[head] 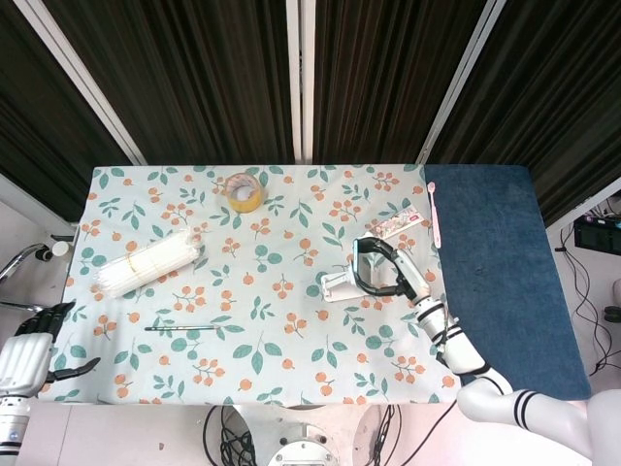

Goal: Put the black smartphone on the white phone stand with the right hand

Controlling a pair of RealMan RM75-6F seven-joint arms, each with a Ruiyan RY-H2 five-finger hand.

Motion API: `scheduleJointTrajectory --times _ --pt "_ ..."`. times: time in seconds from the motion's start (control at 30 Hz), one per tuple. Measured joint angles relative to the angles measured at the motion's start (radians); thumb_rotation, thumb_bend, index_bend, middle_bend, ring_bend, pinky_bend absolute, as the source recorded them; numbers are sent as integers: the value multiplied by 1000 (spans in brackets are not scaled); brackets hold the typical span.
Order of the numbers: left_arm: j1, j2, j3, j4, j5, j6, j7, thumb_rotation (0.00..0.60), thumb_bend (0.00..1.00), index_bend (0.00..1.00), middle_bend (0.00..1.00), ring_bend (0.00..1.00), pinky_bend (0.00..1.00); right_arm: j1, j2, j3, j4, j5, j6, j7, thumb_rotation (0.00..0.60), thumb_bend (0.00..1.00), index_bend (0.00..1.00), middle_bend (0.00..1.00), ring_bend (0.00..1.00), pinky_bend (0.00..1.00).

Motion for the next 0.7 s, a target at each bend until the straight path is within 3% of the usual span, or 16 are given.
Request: scheduleJointTrajectory --times 0.7 --pt "-11 -1 -6 5 -8 -20 -1 324 61 102 115 125 216 33 -12 -3 50 -9 -53 69 600 289 565 297 288 0"
